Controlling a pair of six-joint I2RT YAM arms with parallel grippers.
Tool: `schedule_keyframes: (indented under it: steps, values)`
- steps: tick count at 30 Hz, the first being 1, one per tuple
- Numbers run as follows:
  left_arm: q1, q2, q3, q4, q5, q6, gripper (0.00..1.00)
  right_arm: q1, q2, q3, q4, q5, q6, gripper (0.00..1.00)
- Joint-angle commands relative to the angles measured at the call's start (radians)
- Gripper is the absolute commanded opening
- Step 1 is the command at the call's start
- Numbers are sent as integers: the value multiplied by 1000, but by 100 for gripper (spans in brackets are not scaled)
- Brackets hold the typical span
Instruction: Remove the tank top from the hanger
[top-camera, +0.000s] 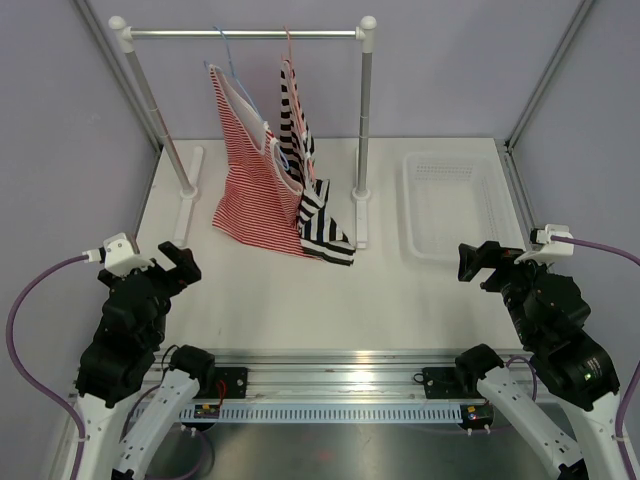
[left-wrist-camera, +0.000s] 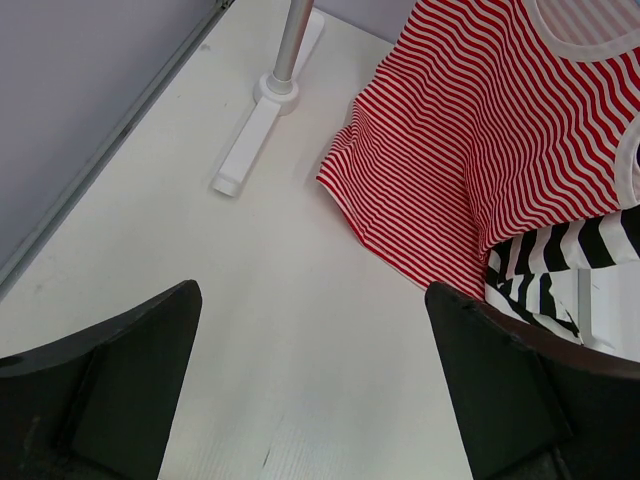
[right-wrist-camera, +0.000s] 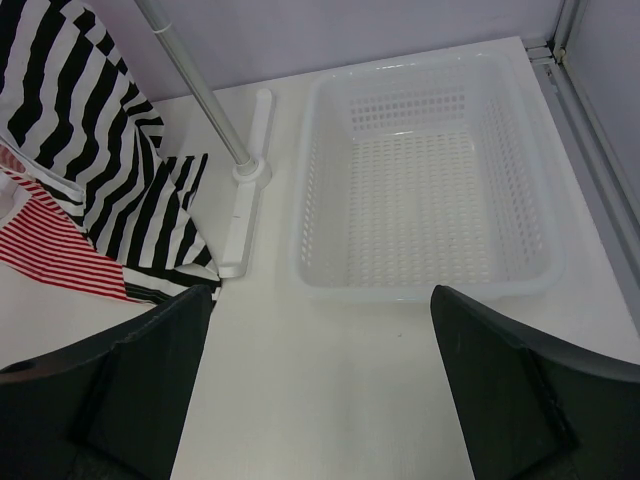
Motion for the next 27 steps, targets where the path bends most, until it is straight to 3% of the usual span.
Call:
schedule_keyframes:
  steps: [1,12,22,27]
  values:
    - [4,-2,9,37,16,-8,99,10,-2,-1,42,2,5,100]
    - [3,49,55,40,100,-1,99,9,64,10,13,11,68,100]
    - [1,349,344,88,402,-24,99,9,36,-13,76,-115,151,99]
    - [-77,571,517,96,415,-17,99,9,64,-51,89,-123,167,99]
